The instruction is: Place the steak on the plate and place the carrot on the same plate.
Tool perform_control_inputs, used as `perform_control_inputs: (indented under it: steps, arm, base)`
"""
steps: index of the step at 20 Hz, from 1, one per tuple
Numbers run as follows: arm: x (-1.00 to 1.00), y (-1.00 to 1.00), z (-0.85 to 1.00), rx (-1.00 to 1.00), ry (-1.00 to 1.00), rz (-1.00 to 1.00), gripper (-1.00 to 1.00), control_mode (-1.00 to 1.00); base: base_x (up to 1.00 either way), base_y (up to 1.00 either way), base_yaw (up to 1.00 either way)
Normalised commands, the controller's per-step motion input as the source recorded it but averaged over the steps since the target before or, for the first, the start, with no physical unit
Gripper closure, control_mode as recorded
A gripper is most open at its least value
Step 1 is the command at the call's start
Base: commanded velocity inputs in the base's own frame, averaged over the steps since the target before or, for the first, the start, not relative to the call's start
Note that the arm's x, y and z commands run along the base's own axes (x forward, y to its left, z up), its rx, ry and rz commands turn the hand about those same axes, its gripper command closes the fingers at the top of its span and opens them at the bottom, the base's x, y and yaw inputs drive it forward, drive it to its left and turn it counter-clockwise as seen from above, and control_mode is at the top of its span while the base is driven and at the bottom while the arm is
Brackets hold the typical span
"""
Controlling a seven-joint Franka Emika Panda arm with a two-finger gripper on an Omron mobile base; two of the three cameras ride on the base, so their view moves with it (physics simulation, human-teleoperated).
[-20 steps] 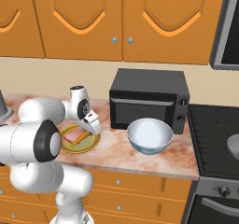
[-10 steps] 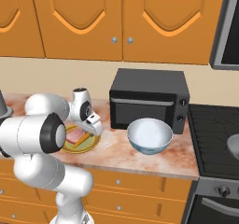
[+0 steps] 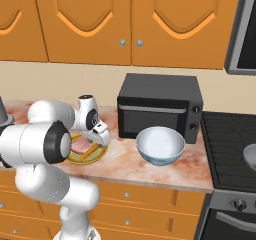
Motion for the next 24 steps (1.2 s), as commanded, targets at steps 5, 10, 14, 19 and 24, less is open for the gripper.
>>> perform_control_inputs:
  steps: [5,10,14,19,24]
  arm:
    - [-0.06,0.08,0.41,-0.12,0.00,-0.01,-1.00,-1.00]
    - [-0.92,0.14,0.71,0.01,-0.07,-0.02,-1.00,-1.00]
    - [-1.00,-0.05,0.63,0.08,-0.13,0.00,-1.00,-1.00]
    - [-0.96,-0.46,0.25,0.01,-0.19,0.03,-1.00,-1.00]
    - [-0.63,-0.27,0.41,0.00,-0.07,0.11,-1.00,-1.00]
  base:
    - [0.00,0.00,0.00]
    - [0.00,0.00,0.00]
    - [0.00,0.00,0.00]
    - [0.00,0.00,0.00]
    - [0.00,0.00,0.00]
